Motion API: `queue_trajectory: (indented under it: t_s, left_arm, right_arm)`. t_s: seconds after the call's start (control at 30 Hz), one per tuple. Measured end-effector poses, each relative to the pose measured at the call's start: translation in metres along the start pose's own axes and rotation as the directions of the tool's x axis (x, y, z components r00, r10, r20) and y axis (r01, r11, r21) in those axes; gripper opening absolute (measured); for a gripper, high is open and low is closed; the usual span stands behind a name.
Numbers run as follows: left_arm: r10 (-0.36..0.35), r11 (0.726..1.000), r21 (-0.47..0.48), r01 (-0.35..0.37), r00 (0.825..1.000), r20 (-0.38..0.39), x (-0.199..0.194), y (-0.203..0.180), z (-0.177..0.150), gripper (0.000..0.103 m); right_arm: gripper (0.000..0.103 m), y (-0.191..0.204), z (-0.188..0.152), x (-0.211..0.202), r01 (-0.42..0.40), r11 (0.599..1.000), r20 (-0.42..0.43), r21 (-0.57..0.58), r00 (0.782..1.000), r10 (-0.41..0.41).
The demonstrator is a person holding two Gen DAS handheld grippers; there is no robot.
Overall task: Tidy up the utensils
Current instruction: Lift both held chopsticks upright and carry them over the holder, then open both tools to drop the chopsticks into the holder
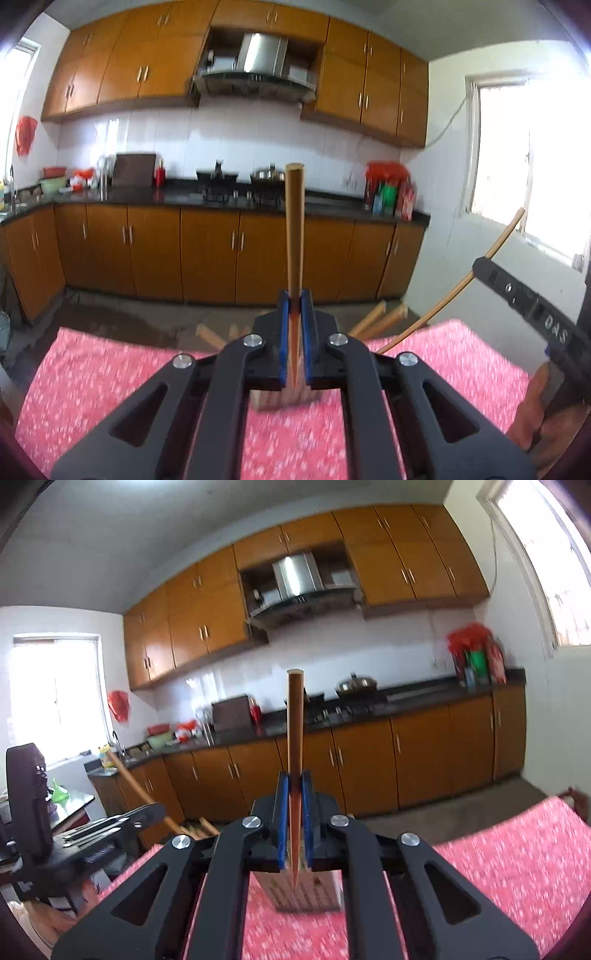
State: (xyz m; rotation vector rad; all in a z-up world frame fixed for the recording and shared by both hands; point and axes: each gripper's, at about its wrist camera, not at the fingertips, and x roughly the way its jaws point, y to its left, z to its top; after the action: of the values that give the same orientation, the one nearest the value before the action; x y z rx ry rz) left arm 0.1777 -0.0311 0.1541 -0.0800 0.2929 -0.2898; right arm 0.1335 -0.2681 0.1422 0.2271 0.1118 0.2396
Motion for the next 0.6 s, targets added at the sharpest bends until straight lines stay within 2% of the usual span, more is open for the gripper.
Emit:
queue_trajectory:
  t_s: [0.2, 0.4, 0.6]
  left_arm:
    - [0.042, 0.999, -0.001, -0.042, 0.996, 0.073, 0.028, -0.007, 0.019, 0.008]
    - [0.029, 0.999, -0.036, -0.028, 0.999, 0.029, 0.064, 0.006, 0.006, 0.008]
    - [0.027, 0.999, -0.045, -0.028, 1.0, -0.013, 0.084, 0.015, -0.007, 0.008]
  right_arm:
    - [0.008, 0.008, 0.005, 0.034, 0.033, 0.998, 0.072, -0.051, 0.997, -0.029]
    - [0.008, 0.001, -0.016, 0.08, 0.054, 0.996, -0.022, -0.069, 0.998, -0.055]
    - [0.009, -0.003, -0.027, 0.091, 0.049, 0.997, -0.085, -0.065, 0.995, -0.054]
